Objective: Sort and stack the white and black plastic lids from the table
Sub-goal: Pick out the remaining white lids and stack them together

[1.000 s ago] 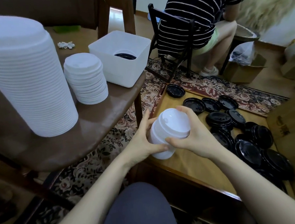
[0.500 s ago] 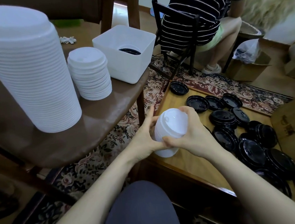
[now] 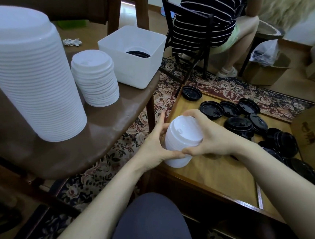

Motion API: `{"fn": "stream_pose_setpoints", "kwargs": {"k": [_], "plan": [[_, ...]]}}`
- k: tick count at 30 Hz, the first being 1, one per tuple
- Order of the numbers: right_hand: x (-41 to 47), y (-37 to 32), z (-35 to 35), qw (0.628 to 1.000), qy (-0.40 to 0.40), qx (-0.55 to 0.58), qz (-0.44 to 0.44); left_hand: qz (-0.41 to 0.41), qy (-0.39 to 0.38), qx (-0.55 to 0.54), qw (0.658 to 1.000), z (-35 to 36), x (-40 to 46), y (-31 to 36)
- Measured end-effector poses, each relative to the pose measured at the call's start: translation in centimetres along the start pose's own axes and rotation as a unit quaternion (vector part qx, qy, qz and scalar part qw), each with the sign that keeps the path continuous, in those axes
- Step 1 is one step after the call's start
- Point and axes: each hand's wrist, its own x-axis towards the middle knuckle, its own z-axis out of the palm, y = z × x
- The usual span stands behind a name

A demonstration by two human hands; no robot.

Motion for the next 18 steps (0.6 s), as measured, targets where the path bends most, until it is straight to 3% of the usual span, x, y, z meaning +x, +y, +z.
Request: {"fn": "stream_pose_setpoints", "kwargs": {"k": [8,14,18], "plan": [[-0.5,-1.2,1.2,0.997,0.061,0.018,0.054,0.005,0.01,-0.001,1.0,0.4,-0.2,-0.1],[-0.7,-2.5,3.5,0.98,0.161,-0.05,0.102,0.005,0.016,-0.013,1.0,0.6,-0.4,-0.2],[-0.6,-2.6,3.7,0.979,0.166,-0.046,0.105,0.005,0.012,-0.014,1.0,0.5,-0.5,-0.1]]}}
